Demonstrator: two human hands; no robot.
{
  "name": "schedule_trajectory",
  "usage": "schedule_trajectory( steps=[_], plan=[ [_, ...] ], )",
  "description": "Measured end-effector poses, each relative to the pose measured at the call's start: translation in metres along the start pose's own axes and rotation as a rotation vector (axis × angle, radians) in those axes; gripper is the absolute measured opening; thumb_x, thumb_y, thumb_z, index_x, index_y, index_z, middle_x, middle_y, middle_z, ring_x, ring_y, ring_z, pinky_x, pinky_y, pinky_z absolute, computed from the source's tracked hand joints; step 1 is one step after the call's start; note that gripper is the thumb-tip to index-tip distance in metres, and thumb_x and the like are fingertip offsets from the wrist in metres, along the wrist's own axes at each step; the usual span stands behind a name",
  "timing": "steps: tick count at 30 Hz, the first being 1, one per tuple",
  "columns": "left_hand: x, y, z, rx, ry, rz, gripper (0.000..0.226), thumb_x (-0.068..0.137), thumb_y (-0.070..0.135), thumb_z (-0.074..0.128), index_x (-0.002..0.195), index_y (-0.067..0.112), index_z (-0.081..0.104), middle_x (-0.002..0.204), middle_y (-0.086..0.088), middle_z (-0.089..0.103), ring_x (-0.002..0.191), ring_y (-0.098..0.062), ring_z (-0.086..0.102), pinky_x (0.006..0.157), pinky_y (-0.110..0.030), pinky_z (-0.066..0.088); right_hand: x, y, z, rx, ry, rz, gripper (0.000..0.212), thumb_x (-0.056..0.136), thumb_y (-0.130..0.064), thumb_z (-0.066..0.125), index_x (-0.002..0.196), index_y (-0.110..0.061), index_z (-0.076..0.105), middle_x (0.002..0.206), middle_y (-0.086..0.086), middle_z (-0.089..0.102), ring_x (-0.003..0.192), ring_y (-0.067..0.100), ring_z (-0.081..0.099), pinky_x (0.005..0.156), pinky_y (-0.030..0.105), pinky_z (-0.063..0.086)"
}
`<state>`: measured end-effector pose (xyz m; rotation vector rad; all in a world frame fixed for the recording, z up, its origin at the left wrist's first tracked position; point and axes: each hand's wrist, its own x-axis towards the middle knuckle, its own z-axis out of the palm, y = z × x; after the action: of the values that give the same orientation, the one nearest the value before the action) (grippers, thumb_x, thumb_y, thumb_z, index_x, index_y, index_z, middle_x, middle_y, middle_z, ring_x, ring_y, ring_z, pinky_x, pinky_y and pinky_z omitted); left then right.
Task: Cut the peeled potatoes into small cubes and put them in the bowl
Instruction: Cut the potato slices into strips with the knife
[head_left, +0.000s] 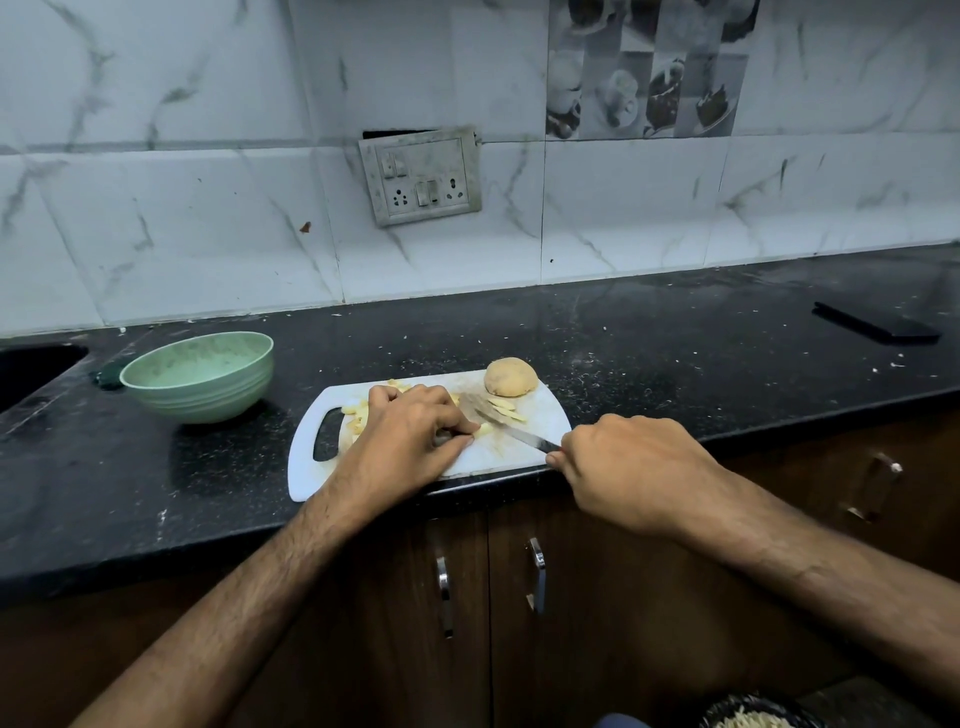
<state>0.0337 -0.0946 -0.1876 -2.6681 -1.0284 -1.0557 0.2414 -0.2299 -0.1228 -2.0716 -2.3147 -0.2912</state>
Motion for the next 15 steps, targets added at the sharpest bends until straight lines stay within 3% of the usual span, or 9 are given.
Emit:
schedule_trajectory(
  steps=[5, 15],
  plan=[
    [0.001, -0.001, 0.0, 0.0, -0.006, -0.007, 0.007, 0.089, 0.032, 0.076, 0.095, 0.031, 0.078, 0.086, 0.02, 0.057, 0.091, -0.004, 0.055, 0.083, -0.035, 0.02, 0.003, -0.007, 0.006, 0.05, -0.033, 0.007, 0.033, 0.105, -0.043, 0.028, 0.097, -0.022, 0.051, 0.112, 0.008, 0.063, 0.101, 0.03, 0.061, 0.071, 0.036, 0.036],
    [-0.002, 0.003, -0.002, 0.006, 0.062, -0.032, 0.007, 0.084, 0.031, 0.081, 0.09, 0.031, 0.078, 0.083, 0.017, 0.068, 0.083, -0.004, 0.06, 0.087, -0.037, 0.024, 0.011, -0.009, -0.003, -0.013, -0.097, 0.003, 0.02, 0.102, -0.037, 0.035, 0.091, -0.024, 0.046, 0.11, 0.006, 0.064, 0.094, 0.029, 0.06, 0.071, 0.036, 0.037]
  ],
)
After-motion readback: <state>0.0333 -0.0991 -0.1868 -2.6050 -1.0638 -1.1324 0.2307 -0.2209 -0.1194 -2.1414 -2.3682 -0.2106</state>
